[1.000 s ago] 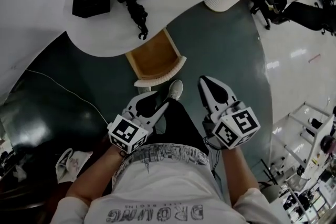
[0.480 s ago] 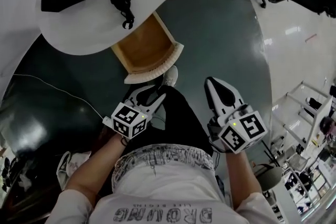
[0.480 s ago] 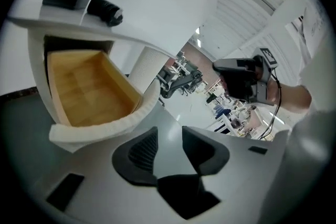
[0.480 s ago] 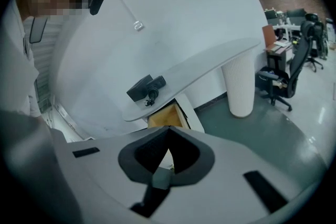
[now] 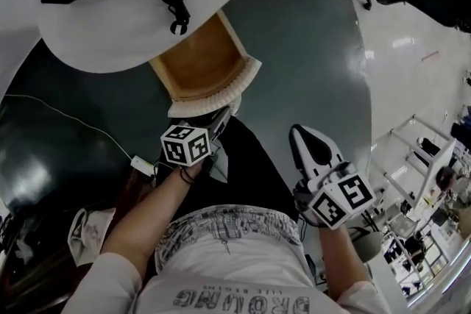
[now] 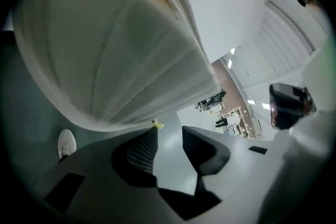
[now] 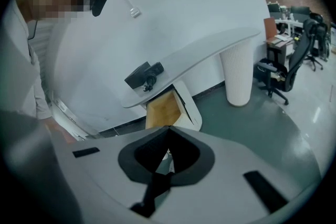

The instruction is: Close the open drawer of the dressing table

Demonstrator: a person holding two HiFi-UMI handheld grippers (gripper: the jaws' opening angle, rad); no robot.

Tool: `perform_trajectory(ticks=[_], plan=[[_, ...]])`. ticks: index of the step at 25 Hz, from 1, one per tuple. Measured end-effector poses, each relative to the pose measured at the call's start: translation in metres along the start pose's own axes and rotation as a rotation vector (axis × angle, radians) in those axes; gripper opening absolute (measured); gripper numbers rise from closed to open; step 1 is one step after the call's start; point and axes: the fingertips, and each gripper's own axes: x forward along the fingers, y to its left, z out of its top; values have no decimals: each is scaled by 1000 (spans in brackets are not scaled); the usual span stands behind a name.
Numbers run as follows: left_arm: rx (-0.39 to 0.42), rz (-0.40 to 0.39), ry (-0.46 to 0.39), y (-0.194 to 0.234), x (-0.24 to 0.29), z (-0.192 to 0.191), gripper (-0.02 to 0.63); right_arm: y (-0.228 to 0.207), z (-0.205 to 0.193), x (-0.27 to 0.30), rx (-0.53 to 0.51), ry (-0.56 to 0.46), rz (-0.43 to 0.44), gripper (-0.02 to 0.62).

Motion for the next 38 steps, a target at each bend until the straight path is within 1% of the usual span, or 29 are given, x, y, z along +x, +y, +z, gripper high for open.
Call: perform_trajectory(ticks=[3, 6, 11, 12, 13, 18, 19, 21, 22, 28, 31, 38], plan=[[-58, 29, -22, 10, 12, 2, 163, 0, -1, 2, 0, 20, 6, 8], [-103, 45, -55, 16, 16, 4, 126, -5, -2, 5, 15, 27, 8, 8], [-179, 92, -78, 23, 13, -1, 131, -9, -1, 9, 28, 37, 15, 8], [-189, 101, -77, 25, 15, -2, 167, -10, -1, 10, 29, 39, 17, 8], [-197, 106, -75, 26, 16, -3, 173, -10, -1, 11, 28, 43, 20, 8], [-219, 89, -79, 25, 29, -1, 172, -11, -1, 11, 24, 53, 30, 8], [-223, 91, -80, 25, 31, -1, 163, -13, -1, 11, 24, 55, 30, 8], [-228, 103, -87, 26, 33, -2, 129, -16, -2, 11, 24, 60, 28, 8], [-229, 106, -91, 27, 32, -2, 123, -17, -2, 11, 24, 62, 28, 8], [-216, 111, -103, 28, 33, 5, 118, -13, 1, 21, 26, 67, 49, 8], [-212, 130, -135, 36, 32, 22, 118, -8, 3, 27, 18, 73, 63, 8], [-141, 163, -219, 58, 31, 81, 118, 1, 12, 33, 10, 74, 74, 8]])
